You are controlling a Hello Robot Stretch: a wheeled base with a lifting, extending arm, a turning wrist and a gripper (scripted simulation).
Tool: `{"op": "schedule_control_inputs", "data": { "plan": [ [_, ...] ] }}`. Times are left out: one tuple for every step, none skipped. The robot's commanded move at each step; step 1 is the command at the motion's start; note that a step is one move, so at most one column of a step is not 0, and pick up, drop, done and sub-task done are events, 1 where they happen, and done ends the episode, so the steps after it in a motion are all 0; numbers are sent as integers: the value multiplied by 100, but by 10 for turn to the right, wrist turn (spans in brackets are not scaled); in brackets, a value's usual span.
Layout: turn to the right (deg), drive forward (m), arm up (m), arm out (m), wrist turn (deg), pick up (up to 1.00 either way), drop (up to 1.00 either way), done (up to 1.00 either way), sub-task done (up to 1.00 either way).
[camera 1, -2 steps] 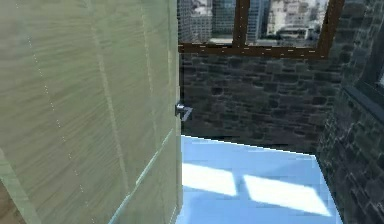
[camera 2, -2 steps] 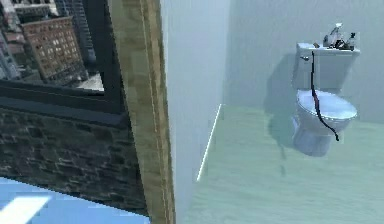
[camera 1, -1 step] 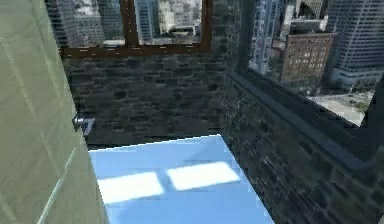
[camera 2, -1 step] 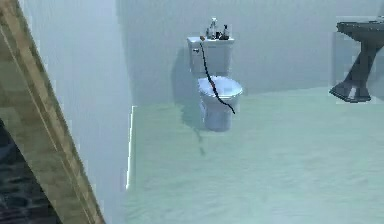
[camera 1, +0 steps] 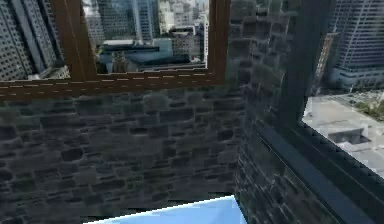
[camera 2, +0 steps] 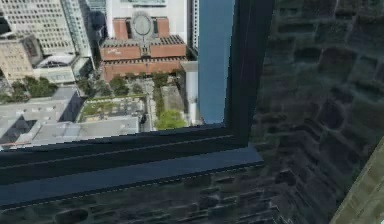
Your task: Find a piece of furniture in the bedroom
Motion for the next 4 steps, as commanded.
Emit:
{"op": "schedule_control_inputs", "data": {
  "plan": [
    [0,15,0,0,0,0,0,0,0],
    [-360,0,0,0,0,0,0,0,0],
    [0,70,0,0,0,0,0,0,0],
    [-450,0,0,0,0,0,0,0,0]
  ]
}}
